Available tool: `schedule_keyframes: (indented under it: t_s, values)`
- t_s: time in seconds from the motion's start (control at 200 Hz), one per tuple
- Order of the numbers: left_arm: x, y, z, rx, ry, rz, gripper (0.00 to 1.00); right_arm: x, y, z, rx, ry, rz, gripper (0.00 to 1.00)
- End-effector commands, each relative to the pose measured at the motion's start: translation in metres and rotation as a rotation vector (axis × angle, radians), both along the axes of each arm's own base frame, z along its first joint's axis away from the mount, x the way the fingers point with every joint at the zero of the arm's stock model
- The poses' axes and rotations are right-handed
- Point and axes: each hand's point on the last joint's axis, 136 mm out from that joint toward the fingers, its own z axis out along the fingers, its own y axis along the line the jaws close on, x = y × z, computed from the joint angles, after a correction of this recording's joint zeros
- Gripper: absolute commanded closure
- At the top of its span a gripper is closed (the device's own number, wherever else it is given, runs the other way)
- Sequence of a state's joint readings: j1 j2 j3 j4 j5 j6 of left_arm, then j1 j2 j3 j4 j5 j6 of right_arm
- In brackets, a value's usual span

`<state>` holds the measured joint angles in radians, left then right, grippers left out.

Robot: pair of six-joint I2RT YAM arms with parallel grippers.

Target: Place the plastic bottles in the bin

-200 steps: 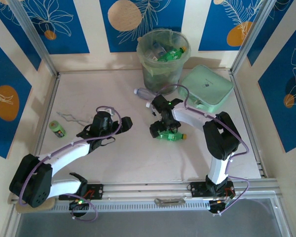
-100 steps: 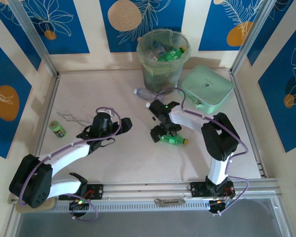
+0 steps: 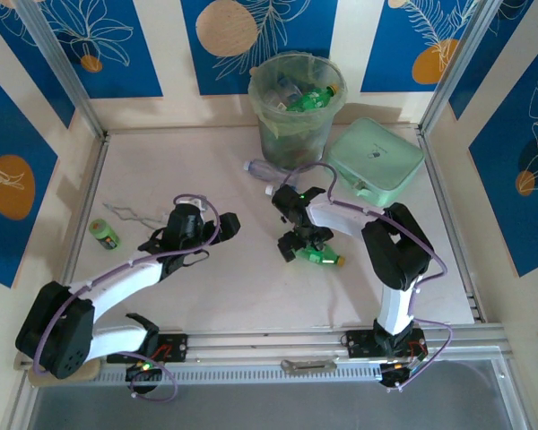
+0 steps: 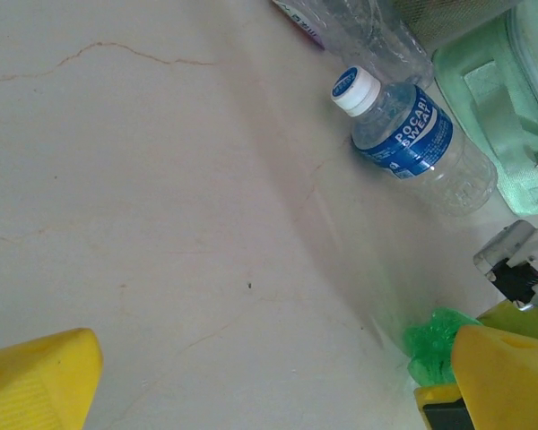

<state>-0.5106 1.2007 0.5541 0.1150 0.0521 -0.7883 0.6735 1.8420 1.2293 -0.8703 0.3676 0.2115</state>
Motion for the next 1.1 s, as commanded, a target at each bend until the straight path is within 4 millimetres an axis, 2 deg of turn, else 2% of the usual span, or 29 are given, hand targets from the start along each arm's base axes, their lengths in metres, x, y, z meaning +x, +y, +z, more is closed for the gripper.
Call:
schedule_keyframes:
  t_s: [0.0,0.25,0.5,0.655,0.81,1.0,1.09]
  values:
    - [0.0,0.005,0.003,-0.014,-0.008,0.017,0.0,0.0,-0.007,-0.007,-0.015,0.02,-0.018,0.07]
    - [0.001,0.003,0.004,-0.02,-0.009,0.014,0.0,0.009,-0.007,-0.006,0.022,0.014,-0.05,0.19]
    - [0.002,0.003,0.006,-0.016,-0.013,0.015,0.0,0.015,-0.006,-0.003,0.039,0.009,-0.059,0.43]
    - [0.004,0.003,0.006,-0.013,-0.016,0.015,0.0,0.02,0.0,0.011,0.08,-0.017,-0.065,0.5]
    - [0.006,0.005,0.005,0.001,-0.024,0.023,0.0,0.031,0.02,0.054,0.245,-0.064,-0.083,0.51]
    - [0.008,0.012,0.007,0.02,-0.049,0.045,0.0,0.061,0.048,0.136,0.565,-0.183,-0.114,0.53]
    - [0.006,0.016,0.004,0.032,-0.05,0.052,0.0,0.078,0.062,0.182,0.754,-0.241,-0.131,0.54]
